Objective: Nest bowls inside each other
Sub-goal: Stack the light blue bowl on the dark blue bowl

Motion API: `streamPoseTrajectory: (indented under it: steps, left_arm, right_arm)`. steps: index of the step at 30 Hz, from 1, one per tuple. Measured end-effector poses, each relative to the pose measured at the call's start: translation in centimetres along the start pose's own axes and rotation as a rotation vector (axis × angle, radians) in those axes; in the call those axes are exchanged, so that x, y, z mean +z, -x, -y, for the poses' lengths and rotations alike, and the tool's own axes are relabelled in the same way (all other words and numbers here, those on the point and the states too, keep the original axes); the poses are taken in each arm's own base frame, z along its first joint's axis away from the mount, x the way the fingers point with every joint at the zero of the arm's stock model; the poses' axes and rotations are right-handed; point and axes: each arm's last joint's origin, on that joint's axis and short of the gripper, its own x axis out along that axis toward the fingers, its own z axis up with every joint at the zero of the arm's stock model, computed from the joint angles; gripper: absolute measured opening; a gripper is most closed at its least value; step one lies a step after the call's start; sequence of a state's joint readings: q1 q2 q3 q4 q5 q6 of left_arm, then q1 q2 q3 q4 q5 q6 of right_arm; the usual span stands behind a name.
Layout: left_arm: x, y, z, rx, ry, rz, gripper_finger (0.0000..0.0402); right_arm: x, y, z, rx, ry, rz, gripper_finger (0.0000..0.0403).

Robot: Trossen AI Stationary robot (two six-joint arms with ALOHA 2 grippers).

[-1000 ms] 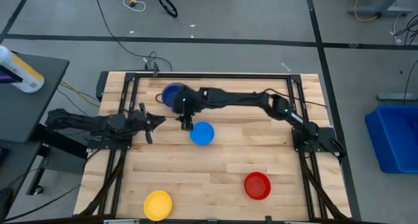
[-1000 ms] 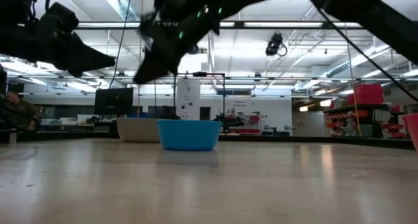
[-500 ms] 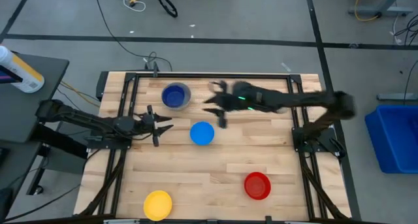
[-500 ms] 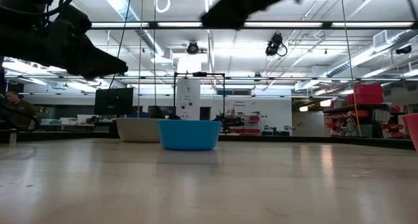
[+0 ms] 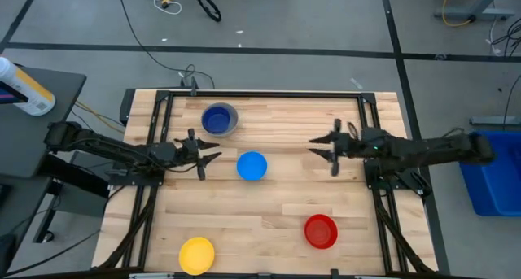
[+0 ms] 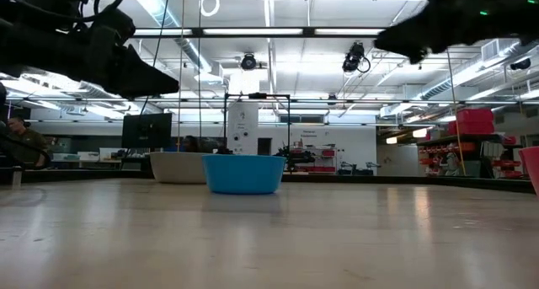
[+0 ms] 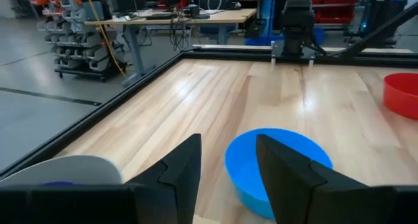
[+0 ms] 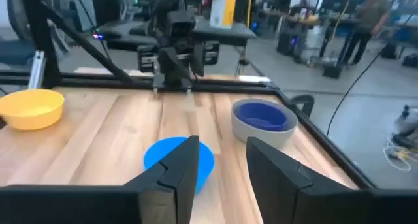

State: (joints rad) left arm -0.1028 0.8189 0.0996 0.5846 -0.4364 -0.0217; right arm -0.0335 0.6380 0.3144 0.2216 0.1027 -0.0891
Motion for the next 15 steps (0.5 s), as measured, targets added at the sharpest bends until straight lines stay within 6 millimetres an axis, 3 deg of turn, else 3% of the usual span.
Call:
streamPoseTrajectory:
  steps: [10,15]
  left_arm:
    - [0.2,0.0,0.0,-0.01,0.005,0.014,0.0155]
    - [0.2,0.0,0.1,-0.023,0.034,0.014,0.0154]
  right_arm:
    - [-6.2,4.1,-0.5,-0.024,-0.006,0.141,0.0151]
    - [-6.8,4.9,-0.4,-0.042,-0.017,0.101,0.0149]
